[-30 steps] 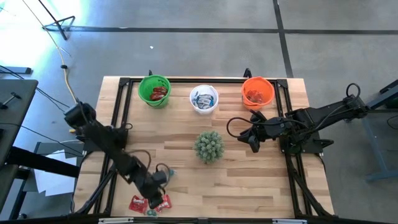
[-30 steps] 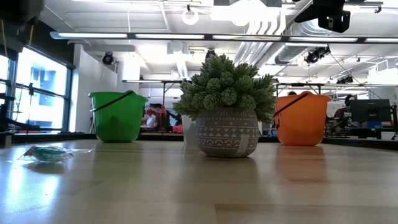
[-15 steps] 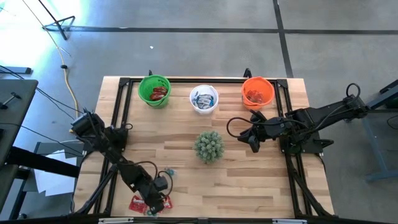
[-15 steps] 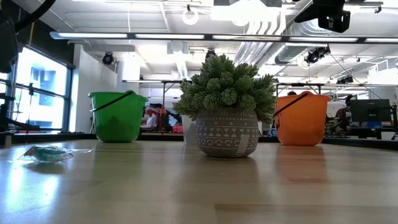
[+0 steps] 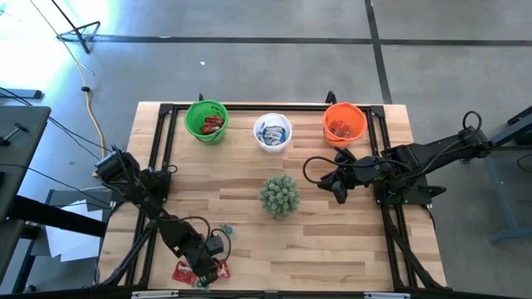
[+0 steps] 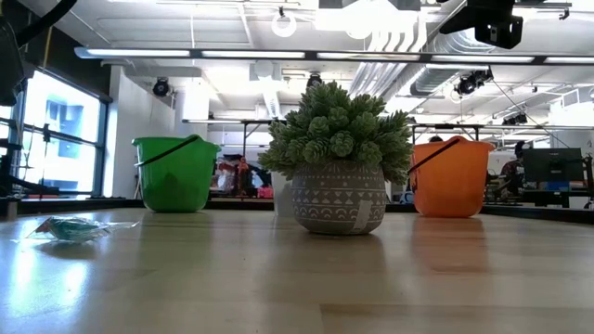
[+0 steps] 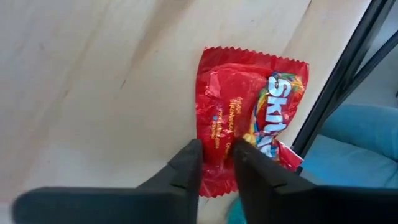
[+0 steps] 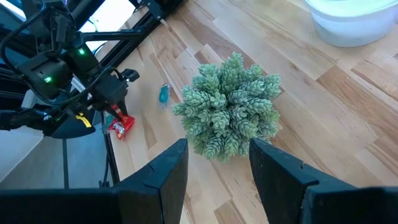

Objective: Sort candy
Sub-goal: Put the red candy into the green bucket

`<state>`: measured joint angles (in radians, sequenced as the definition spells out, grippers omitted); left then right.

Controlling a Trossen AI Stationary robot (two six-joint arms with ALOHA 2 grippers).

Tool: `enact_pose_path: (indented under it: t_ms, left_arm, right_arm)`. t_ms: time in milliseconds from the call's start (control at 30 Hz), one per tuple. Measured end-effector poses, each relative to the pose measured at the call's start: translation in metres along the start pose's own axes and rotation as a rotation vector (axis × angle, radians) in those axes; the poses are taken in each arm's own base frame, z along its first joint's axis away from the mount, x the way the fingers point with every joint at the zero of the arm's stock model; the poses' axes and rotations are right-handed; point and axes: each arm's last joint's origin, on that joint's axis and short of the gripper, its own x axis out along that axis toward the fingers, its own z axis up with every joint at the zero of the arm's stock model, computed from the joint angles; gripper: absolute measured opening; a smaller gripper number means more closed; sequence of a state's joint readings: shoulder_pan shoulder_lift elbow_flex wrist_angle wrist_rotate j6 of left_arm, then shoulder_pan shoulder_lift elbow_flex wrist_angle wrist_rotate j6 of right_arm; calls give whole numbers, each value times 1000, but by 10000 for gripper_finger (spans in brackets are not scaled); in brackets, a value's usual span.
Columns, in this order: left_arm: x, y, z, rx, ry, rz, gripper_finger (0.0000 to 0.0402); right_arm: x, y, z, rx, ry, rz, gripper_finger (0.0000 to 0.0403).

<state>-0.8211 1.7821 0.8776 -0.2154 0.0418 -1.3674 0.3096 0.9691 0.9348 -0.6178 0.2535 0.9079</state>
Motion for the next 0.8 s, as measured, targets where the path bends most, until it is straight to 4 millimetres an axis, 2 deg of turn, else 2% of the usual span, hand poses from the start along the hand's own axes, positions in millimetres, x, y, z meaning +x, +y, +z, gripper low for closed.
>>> enact_pose_path:
  t_ms: [167, 300, 433, 633, 800]
  left_arm:
    - [1, 0, 1, -7, -12, -4, 10]
    - [-2, -2, 2, -33, -16, -19, 6]
    - [-13, -2, 2, -59, -50, -23, 2]
    - [-47, -5, 4, -119, -132, -68, 0]
    - [-86, -4, 6, -155, -270, -109, 0]
  right_arm:
    - [0, 0, 0, 0, 0, -1, 165]
    - [0, 0, 0, 0, 0, 0, 165]
    - [0, 0, 0, 0, 0, 0, 165]
    - [0, 0, 0, 0, 0, 0, 165]
    - [0, 0, 0, 0, 0, 0, 165]
